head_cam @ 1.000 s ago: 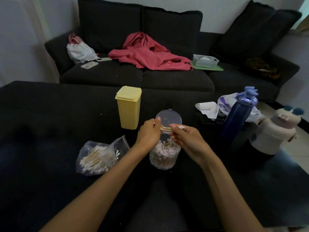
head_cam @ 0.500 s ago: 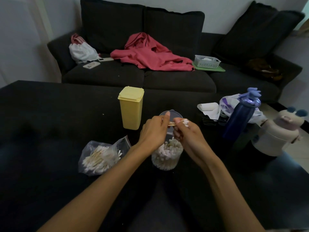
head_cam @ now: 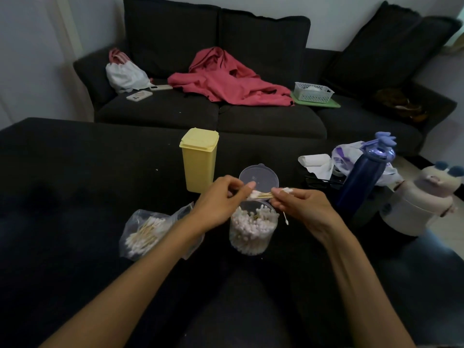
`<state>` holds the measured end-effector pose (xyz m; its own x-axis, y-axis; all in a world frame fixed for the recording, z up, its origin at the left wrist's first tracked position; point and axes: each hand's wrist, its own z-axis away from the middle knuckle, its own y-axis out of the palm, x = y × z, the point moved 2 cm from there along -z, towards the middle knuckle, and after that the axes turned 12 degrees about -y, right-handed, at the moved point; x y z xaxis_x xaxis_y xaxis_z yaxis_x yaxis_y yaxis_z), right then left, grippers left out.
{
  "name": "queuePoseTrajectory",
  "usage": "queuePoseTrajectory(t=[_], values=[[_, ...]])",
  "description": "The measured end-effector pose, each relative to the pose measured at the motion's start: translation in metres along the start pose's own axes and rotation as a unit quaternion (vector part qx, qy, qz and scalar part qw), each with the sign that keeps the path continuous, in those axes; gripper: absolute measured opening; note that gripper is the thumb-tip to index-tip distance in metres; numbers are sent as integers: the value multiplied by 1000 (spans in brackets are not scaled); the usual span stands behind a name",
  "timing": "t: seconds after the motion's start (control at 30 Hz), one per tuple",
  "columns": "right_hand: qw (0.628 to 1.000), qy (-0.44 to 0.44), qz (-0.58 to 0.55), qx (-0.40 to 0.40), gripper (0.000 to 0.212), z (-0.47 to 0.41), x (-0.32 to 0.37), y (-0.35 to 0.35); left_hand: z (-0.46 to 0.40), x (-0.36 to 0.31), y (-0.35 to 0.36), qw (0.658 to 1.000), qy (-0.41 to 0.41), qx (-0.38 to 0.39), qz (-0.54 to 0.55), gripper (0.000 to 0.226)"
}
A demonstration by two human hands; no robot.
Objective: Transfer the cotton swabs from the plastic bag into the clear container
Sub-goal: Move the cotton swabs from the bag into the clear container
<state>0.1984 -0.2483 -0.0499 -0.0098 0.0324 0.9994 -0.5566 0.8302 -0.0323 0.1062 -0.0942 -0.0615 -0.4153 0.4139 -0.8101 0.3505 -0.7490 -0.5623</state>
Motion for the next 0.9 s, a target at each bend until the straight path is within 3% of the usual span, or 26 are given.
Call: queuePoseTrajectory(t=[0.1, 0.2, 0.37, 0.47, 0.63, 0.8, 0.83, 0.9], values=[[999, -6, -6, -31, 14, -2, 9, -13, 0, 10, -4, 981, -102, 126, -108, 111], [1000, -9, -3, -22, 16, -3, 13, -12, -3, 15, 12, 965, -117, 202, -116, 119], [997, -16, 70, 0, 17, 1, 9, -16, -3, 18, 23, 988, -37, 95, -116, 94], [983, -104, 150, 17, 13, 7, 10, -22, 9, 20, 18, 991, 44, 31, -121, 89], [911, -298, 279, 47, 13, 18, 17, -8, 25, 18, 11, 991, 108, 14, -79, 83], [762, -429, 480, 67, 16, 19, 13, 7, 34, 15, 8, 989, 120, -2, -82, 84], [747, -432, 501, 61, 17, 19, 10, 9, 35, 15, 7, 989, 122, -14, -83, 85], [753, -423, 503, 32, 17, 23, 7, 11, 38, 14, 5, 988, 124, -37, -83, 86]])
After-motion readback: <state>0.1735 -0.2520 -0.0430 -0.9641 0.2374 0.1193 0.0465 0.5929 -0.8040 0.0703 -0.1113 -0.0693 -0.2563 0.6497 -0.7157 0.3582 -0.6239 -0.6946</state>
